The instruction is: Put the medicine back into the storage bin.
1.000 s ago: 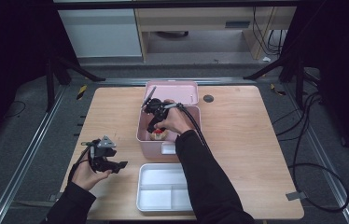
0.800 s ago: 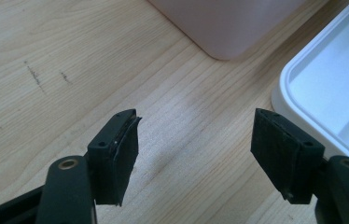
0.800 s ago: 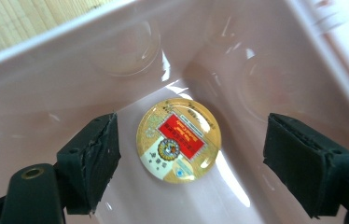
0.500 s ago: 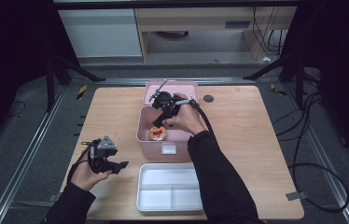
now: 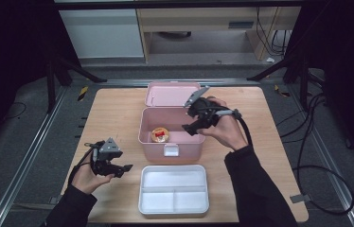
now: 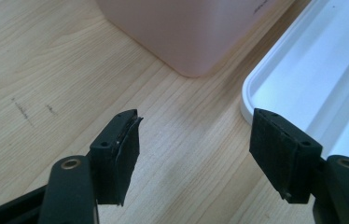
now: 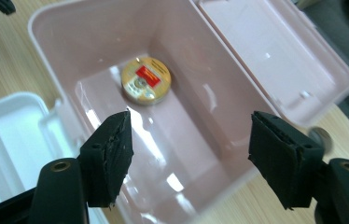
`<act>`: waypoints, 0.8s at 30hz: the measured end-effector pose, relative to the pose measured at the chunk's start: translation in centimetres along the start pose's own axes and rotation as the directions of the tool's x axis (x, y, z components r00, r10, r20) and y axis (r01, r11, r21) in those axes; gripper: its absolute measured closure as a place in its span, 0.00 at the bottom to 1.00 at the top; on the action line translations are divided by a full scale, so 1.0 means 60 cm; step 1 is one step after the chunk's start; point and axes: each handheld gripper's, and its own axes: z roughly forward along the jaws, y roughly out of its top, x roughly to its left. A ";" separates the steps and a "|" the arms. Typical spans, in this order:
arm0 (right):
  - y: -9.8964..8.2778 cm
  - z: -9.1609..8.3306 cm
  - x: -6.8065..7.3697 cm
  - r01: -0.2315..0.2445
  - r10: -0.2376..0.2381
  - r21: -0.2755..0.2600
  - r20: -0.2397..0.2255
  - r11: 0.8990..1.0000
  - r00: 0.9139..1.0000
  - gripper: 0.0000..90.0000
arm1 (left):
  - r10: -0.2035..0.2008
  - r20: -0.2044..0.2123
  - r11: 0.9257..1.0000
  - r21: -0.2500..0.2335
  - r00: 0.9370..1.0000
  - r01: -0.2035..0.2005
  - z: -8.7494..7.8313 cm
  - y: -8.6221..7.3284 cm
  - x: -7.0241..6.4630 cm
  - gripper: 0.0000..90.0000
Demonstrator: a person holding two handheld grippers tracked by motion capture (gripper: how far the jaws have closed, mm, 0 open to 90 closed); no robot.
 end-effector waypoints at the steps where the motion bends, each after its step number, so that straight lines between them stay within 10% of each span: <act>1: -0.011 -0.010 0.000 0.000 0.000 -0.005 0.002 1.000 1.000 0.36 | 0.005 -0.001 1.000 0.003 1.000 -0.005 0.000 0.001 -0.001 0.37; 10: -0.114 -0.053 0.011 -0.012 0.012 -0.013 0.009 1.000 1.000 0.38 | 0.041 0.013 0.999 0.007 0.999 -0.041 0.006 0.008 -0.013 0.43; 24: -0.192 -0.031 0.052 -0.006 0.007 0.023 -0.048 1.000 0.999 0.42 | 0.093 0.076 0.995 0.021 0.993 -0.095 0.010 0.018 -0.041 0.55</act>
